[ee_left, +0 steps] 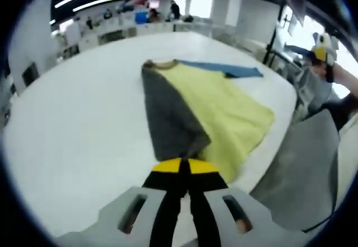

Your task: Fold the garment on the visible template until the final outline fits inside the template.

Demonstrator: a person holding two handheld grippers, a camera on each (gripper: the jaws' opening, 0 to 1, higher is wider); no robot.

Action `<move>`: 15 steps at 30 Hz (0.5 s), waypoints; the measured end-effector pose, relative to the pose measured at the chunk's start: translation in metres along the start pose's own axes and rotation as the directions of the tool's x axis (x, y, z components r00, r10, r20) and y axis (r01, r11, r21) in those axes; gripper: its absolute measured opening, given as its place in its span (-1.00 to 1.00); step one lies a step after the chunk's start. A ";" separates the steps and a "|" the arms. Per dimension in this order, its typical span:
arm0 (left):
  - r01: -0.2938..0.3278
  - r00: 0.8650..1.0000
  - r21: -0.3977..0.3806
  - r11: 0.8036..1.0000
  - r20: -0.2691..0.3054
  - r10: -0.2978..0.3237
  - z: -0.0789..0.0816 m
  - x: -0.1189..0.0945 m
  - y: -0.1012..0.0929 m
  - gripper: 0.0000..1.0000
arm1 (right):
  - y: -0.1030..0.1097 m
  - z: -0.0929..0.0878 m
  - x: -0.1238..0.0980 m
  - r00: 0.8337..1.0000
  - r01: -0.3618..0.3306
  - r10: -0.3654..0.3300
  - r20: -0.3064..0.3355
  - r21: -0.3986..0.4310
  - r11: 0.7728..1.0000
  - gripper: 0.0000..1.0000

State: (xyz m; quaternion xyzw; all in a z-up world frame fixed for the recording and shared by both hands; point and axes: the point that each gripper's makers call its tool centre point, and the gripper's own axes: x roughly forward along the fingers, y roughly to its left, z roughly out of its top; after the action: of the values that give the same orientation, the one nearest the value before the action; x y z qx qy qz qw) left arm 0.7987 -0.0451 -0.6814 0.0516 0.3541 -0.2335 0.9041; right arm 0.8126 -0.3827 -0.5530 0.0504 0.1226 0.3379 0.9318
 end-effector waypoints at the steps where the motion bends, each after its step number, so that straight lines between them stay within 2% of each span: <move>1: -0.017 0.999 -0.034 0.999 0.029 0.018 0.009 -0.004 0.012 -1.00 | -0.001 0.000 0.000 1.000 0.000 0.000 0.001 0.001 1.000 1.00; 4: -0.061 0.995 -0.055 0.997 0.074 0.065 0.027 -0.015 0.037 -1.00 | -0.002 0.000 0.000 1.000 0.003 -0.003 -0.001 -0.001 1.000 1.00; 7: -0.111 0.985 -0.099 0.989 0.119 0.123 0.045 -0.027 0.070 -1.00 | -0.003 0.000 -0.001 1.000 0.009 -0.009 -0.001 0.004 1.000 1.00; 9: -0.133 0.979 -0.127 0.983 0.139 0.151 0.054 -0.035 0.084 -1.00 | -0.004 -0.001 -0.002 1.000 0.015 -0.015 -0.004 0.006 1.000 1.00; 15: -0.215 0.956 -0.147 0.966 0.171 0.239 0.069 -0.050 0.122 -1.00 | -0.008 -0.003 -0.005 0.999 0.034 -0.034 -0.009 0.020 0.999 0.96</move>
State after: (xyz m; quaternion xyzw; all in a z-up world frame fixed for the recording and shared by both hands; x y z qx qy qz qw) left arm 0.8651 0.0641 -0.6058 0.0121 0.2735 -0.1090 0.9556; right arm 0.8132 -0.3923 -0.5567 0.0562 0.1308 0.3209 0.9363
